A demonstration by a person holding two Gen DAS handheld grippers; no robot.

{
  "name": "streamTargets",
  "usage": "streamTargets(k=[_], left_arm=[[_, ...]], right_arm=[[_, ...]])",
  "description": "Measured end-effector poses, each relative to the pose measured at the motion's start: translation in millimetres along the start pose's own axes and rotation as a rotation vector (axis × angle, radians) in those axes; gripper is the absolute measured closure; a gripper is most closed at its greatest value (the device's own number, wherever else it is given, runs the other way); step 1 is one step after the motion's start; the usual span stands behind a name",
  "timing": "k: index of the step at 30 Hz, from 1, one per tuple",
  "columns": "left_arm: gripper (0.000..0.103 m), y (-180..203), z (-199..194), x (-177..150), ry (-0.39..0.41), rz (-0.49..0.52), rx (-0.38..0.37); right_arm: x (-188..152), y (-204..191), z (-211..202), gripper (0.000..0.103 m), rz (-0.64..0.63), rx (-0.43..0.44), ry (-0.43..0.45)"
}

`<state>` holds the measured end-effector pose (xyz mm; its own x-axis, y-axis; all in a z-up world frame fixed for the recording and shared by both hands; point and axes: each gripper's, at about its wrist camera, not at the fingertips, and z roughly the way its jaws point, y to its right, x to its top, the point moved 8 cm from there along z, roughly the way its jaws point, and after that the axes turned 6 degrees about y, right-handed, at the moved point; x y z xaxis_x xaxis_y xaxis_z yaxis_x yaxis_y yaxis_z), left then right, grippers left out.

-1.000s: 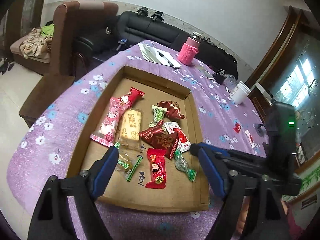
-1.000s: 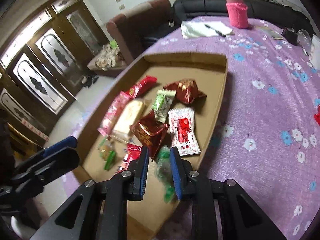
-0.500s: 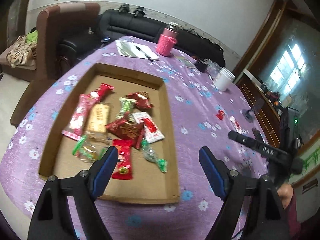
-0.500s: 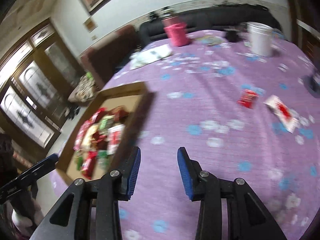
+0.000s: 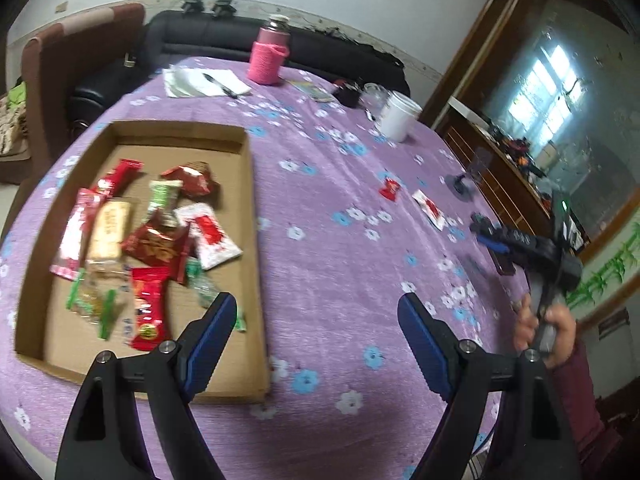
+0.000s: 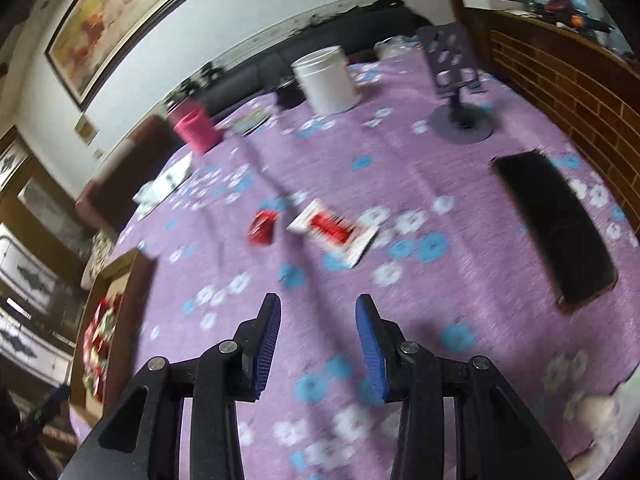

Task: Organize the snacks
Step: 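Move both open tools back toward the last two snacks on the tablecloth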

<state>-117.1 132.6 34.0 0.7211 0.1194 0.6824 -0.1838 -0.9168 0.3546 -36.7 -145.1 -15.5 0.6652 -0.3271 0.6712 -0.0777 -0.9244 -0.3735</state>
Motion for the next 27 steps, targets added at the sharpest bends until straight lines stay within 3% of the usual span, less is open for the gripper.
streamTargets(k=[4,12,23,27], left_arm=[[0.021,12,9,-5,-0.027,0.027,-0.002],[0.021,29,28,-7,-0.061,0.088,0.055],[0.021,59,88,-7,-0.100,0.226,0.200],[0.021,66,111,-10,-0.128,0.258,0.226]], right_arm=[[22,9,18,0.054,-0.023,-0.034,0.029],[46,7,60,0.053,-0.039,-0.040,0.025],[49,25,62,0.053,-0.001,0.000,0.088],[48,31,60,0.048,-0.010,-0.016,0.101]])
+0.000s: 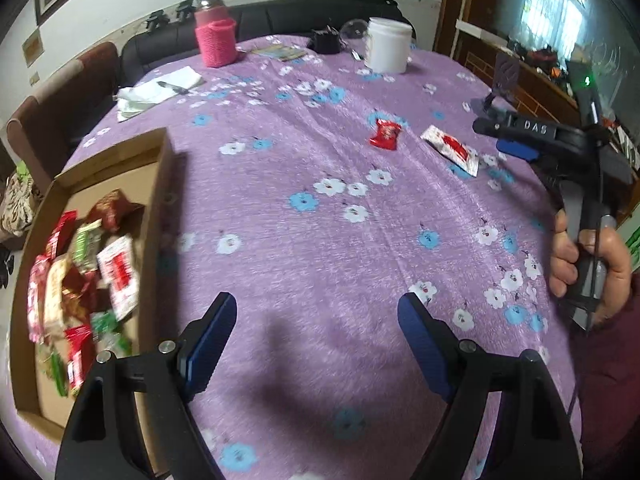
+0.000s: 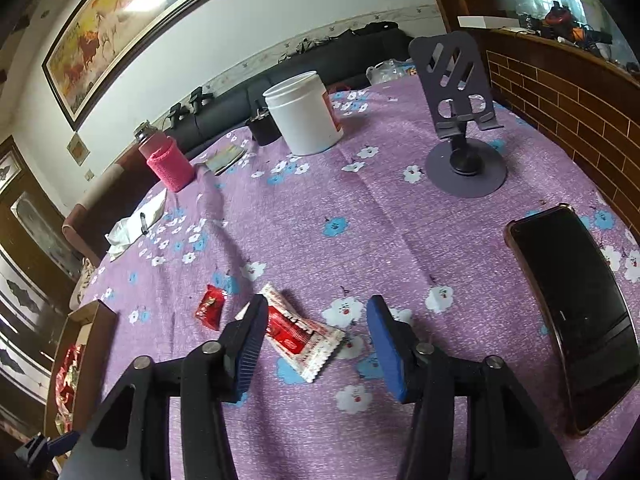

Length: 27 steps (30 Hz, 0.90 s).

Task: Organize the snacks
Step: 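Move both open tools back toward the last two snacks on the tablecloth, then grasp the small red packet with the left tool while the right tool grasps the white-and-red packet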

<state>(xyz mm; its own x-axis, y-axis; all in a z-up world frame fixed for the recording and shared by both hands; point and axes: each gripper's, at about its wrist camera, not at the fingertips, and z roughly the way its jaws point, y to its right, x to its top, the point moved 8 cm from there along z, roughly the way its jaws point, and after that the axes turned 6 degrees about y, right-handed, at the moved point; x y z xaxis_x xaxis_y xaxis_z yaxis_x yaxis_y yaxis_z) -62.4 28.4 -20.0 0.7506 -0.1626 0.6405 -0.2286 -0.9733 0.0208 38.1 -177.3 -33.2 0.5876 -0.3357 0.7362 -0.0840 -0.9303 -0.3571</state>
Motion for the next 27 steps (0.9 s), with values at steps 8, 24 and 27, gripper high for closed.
streamTargets(k=[8,24,27], left_arm=[[0.021,12,24,2,-0.035,0.023,0.001],[0.020,10,44,0,-0.070,-0.004,-0.031],[0.015,12,46,0,-0.070,0.003,-0.036]], right_arm=[[0,-1,0,0.048,0.000,0.010,0.000],[-2,-3,11,0.047,-0.053,-0.021,-0.017],[-2,-2,14,0.047,-0.056,-0.030,-0.022]])
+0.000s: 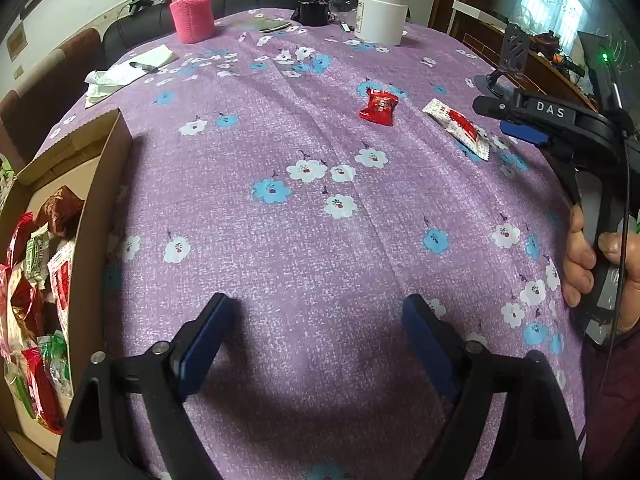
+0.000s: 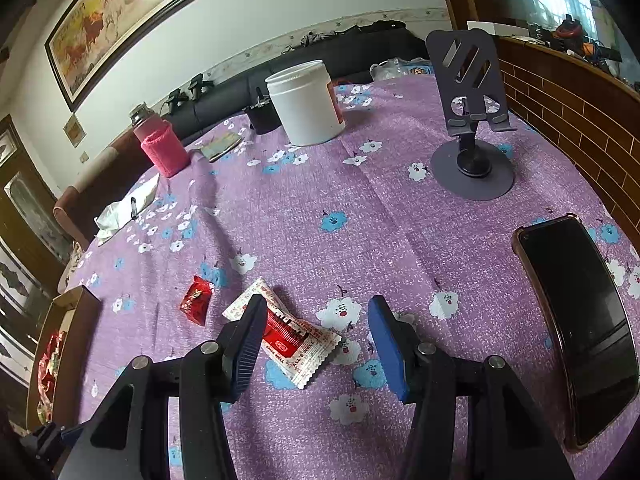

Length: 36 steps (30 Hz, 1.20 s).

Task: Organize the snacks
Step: 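Grasp the small red packet with the left tool while the right tool grasps the white-and-red packet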

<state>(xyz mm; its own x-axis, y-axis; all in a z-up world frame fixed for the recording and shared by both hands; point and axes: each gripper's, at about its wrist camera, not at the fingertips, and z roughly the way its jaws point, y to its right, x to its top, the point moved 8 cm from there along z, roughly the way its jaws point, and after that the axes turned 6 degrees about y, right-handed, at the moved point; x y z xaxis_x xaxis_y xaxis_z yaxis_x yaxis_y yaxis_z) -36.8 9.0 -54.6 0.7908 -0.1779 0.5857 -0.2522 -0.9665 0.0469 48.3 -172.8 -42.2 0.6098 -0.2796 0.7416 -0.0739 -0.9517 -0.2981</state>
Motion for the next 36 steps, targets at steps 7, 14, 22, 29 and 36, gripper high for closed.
streamTargets(k=[7,14,22,29,36], left_arm=[[0.002,8,5,-4,-0.002,0.042,0.019],[0.001,9,5,-6,0.011,0.041,0.016],[0.000,9,5,-7,0.020,0.041,0.012],[0.000,6,2,-6,-0.002,0.006,-0.042],[0.009,-10,-33,31,0.091,-0.123,-0.188]], right_arm=[[1,9,3,0.047,0.034,-0.009,-0.002],[0,12,4,0.047,0.055,-0.007,-0.003],[-1,14,2,0.047,0.065,-0.004,0.006],[11,11,-12,0.047,0.095,-0.003,0.013],[17,-19,4,0.047,-0.043,0.043,-0.057]])
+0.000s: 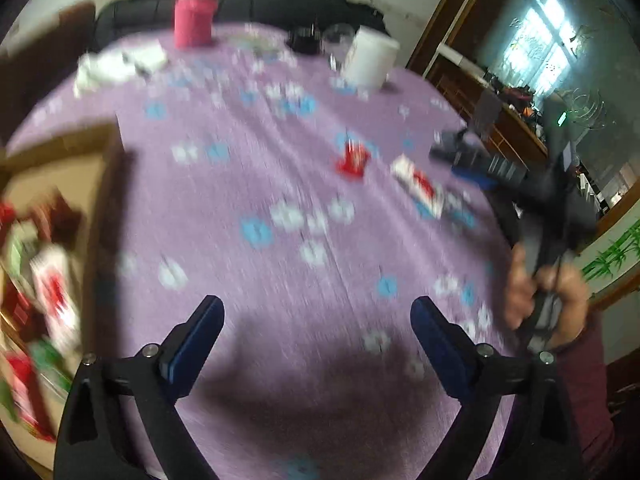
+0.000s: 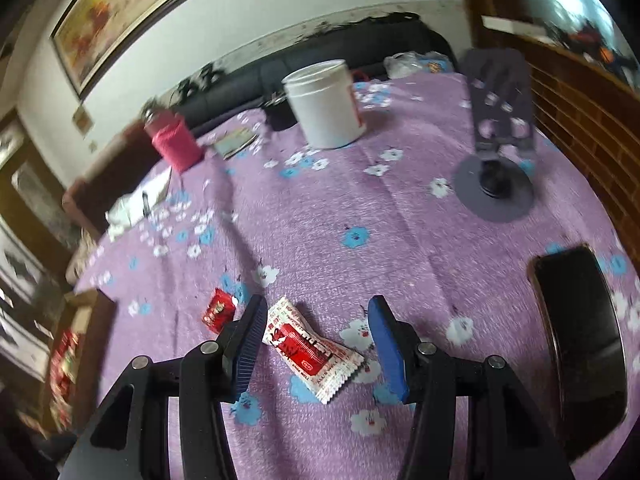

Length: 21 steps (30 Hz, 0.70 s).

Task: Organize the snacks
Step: 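Grasp the small red packet with the left tool while the right tool grasps the white-and-red packet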

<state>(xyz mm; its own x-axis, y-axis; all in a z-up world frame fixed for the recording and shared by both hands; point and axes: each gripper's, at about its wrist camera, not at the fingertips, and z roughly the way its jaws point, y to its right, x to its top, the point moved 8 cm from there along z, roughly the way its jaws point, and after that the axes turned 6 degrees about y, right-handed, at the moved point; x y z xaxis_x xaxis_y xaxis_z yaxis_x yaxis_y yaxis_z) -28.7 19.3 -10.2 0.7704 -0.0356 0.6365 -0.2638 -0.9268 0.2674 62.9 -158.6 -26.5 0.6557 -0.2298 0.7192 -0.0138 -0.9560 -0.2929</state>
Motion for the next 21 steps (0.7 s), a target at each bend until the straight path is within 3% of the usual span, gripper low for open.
streamTargets(k=[6,13,19,21], left_arm=[[0.009,15,15,47,0.045,0.119,0.021],[0.009,29,77,72,-0.011,0.155,-0.006],[0.021,42,114,81,-0.048,0.223,-0.014],[0.025,45,123,84,-0.057,0.242,-0.019]], right_arm=[[-16,-2,21,0.047,-0.110,-0.029,-0.036],[-22,-14,29,0.048,-0.183,-0.001,-0.051],[-34,-27,30,0.048,-0.274,-0.008,-0.085],[-35,-28,29,0.059,-0.291,-0.030,-0.084]])
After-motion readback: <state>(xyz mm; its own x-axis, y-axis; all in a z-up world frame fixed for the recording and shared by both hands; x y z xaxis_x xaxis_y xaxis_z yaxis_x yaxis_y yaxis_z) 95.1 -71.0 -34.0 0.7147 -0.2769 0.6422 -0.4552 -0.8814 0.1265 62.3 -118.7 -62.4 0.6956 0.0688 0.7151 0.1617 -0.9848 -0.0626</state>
